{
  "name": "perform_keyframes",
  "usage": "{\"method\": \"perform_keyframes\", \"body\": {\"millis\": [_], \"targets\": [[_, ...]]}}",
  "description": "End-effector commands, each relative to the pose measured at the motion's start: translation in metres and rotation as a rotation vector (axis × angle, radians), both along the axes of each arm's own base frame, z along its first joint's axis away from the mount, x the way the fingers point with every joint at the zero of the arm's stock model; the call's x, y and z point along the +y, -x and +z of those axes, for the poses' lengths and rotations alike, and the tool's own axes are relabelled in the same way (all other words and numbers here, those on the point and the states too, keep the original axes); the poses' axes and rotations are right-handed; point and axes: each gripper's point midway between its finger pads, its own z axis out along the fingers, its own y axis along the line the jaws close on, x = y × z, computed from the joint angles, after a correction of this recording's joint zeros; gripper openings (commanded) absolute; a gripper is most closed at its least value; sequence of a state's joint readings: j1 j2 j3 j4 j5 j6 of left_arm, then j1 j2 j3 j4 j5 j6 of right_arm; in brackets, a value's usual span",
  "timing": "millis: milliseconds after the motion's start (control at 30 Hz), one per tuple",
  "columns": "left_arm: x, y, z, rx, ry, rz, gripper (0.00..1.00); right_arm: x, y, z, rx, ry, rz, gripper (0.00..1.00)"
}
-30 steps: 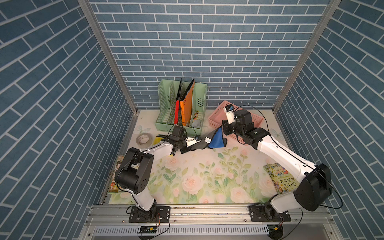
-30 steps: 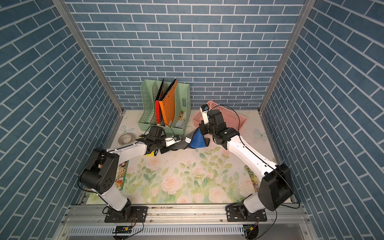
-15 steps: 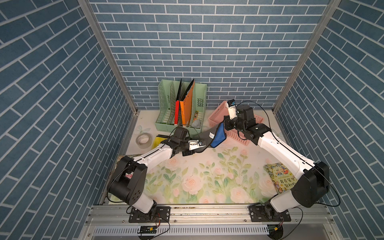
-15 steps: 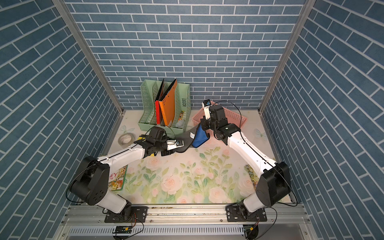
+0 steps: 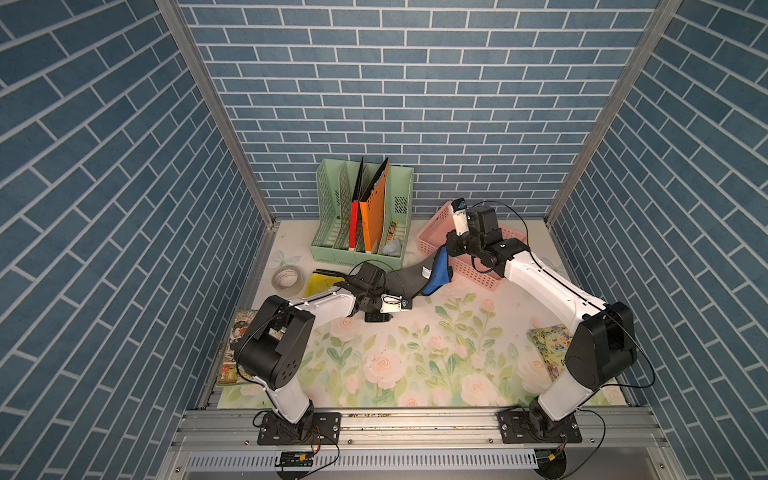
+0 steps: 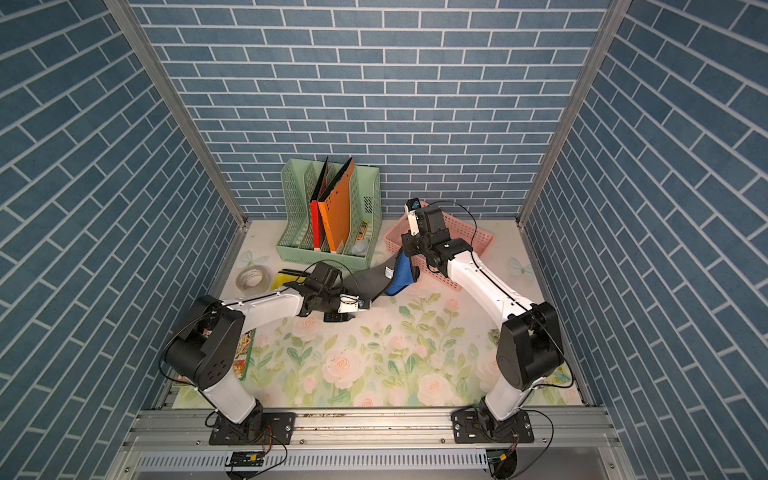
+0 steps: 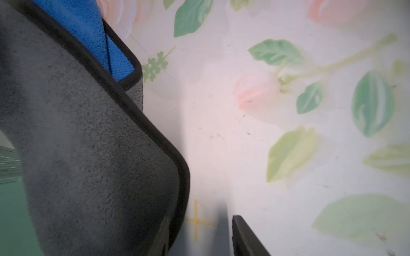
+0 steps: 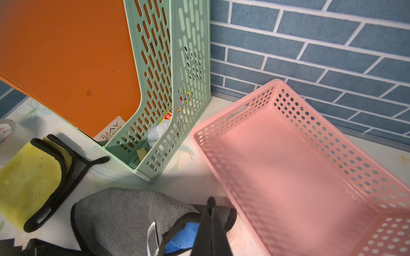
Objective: Fold the square dishcloth
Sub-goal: Flatten out the cleaning item at the center of the board.
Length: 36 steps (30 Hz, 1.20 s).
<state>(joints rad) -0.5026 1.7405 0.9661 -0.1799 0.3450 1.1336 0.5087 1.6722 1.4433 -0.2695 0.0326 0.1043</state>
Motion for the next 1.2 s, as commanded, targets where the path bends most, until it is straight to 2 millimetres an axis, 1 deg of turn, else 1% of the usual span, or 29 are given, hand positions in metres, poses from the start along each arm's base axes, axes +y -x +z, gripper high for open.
{"method": "perform_keyframes", "body": {"millis": [0,200,267,400,433,500,567,600,667,733,767,833,900,933,1033,1100,1167], "targets": [[-0.005,-0.016,-0.002,-0.042,-0.013,0.004,0.5,-0.004,-0.005,-0.007,0.019,-0.003,0.001,0.0],[-0.013,-0.023,0.006,-0.07,0.012,0.001,0.5,-0.007,-0.007,-0.024,0.055,0.001,0.005,0.0],[-0.014,-0.026,0.002,-0.065,0.001,0.008,0.49,-0.008,-0.008,-0.031,0.068,0.003,0.004,0.0],[-0.009,-0.034,-0.014,-0.045,-0.046,0.027,0.34,-0.008,-0.009,-0.042,0.094,0.001,0.001,0.0],[-0.007,-0.035,-0.018,-0.043,-0.058,0.025,0.31,-0.008,-0.008,-0.043,0.097,-0.001,0.002,0.0],[-0.003,-0.035,-0.022,-0.043,-0.072,0.022,0.26,-0.008,-0.006,-0.043,0.1,-0.007,0.003,0.0],[0.0,-0.036,-0.02,-0.045,-0.082,0.029,0.19,-0.009,-0.004,-0.037,0.093,-0.014,0.005,0.0],[0.001,-0.035,-0.015,-0.04,-0.081,0.031,0.16,-0.009,-0.002,-0.033,0.088,-0.019,0.008,0.0],[-0.002,-0.03,0.005,-0.027,-0.053,0.03,0.1,-0.01,0.003,-0.021,0.078,-0.035,0.012,0.0],[-0.006,-0.022,0.035,-0.01,-0.01,0.015,0.02,-0.011,0.011,-0.008,0.067,-0.06,0.02,0.0],[-0.008,-0.017,0.049,-0.004,0.007,0.006,0.0,-0.013,0.015,-0.002,0.061,-0.066,0.019,0.0],[-0.007,-0.009,0.07,0.006,0.023,-0.002,0.0,-0.016,0.024,0.006,0.053,-0.074,0.019,0.0],[-0.004,0.0,0.084,0.013,0.029,-0.004,0.0,-0.02,0.033,0.015,0.044,-0.085,0.018,0.0],[-0.002,0.003,0.094,0.0,0.04,-0.002,0.0,-0.018,0.04,0.019,0.045,-0.104,0.039,0.0],[0.003,0.013,0.108,-0.013,0.057,0.004,0.0,-0.022,0.057,0.035,0.025,-0.132,0.053,0.0],[0.004,0.012,0.122,-0.015,0.086,0.041,0.0,-0.025,0.067,0.046,0.007,-0.147,0.065,0.0],[0.005,0.004,0.142,-0.037,0.116,0.086,0.0,-0.029,0.075,0.062,-0.017,-0.156,0.065,0.0]]}}
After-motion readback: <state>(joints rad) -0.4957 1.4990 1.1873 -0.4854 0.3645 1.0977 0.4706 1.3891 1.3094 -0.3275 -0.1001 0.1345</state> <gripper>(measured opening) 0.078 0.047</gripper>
